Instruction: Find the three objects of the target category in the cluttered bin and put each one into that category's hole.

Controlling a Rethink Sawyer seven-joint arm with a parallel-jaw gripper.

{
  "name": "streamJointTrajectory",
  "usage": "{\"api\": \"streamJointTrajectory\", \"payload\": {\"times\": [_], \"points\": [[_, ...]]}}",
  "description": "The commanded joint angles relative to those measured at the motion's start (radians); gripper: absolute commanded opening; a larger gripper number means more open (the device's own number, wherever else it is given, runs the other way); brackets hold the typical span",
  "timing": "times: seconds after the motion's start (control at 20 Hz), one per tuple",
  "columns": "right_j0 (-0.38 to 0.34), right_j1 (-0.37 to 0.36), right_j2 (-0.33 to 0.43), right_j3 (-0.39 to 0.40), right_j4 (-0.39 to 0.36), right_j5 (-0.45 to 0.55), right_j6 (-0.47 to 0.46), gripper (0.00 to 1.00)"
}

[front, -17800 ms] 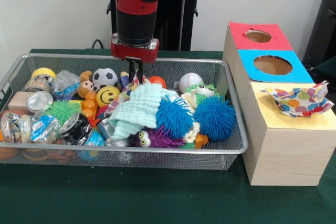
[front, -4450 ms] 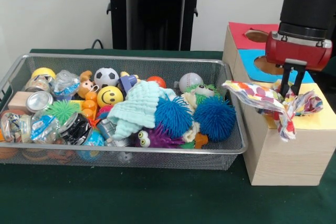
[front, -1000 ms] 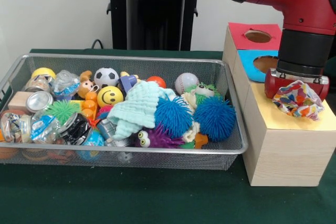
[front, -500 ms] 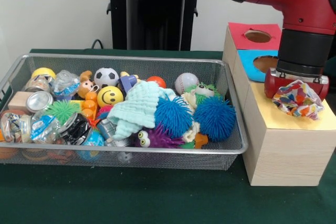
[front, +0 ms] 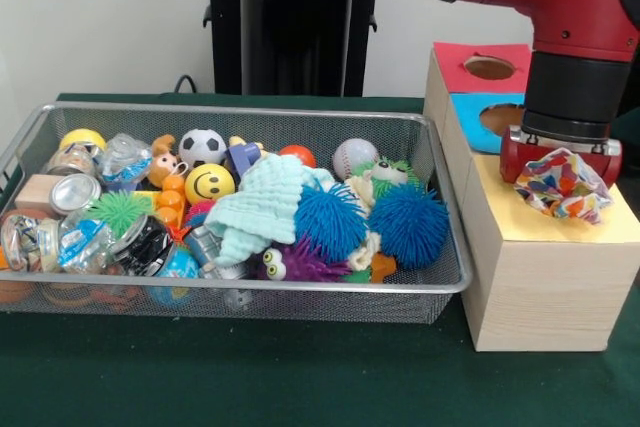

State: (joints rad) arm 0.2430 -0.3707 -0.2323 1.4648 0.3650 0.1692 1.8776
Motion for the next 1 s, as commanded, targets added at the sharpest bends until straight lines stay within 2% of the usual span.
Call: {"api": "streamJointTrajectory", "payload": {"times": [0.05,0.6,1.0], "points": [[0.027,-0.03,0.035,0.165,-0.027,0.249,0.15,1.0],[0.025,-0.147,0.033,0.206,-0.03,0.343,0.14,1.0],[0.017,-0.161,0.04,0.208,-0.037,0.36,0.133,1.0]]}}
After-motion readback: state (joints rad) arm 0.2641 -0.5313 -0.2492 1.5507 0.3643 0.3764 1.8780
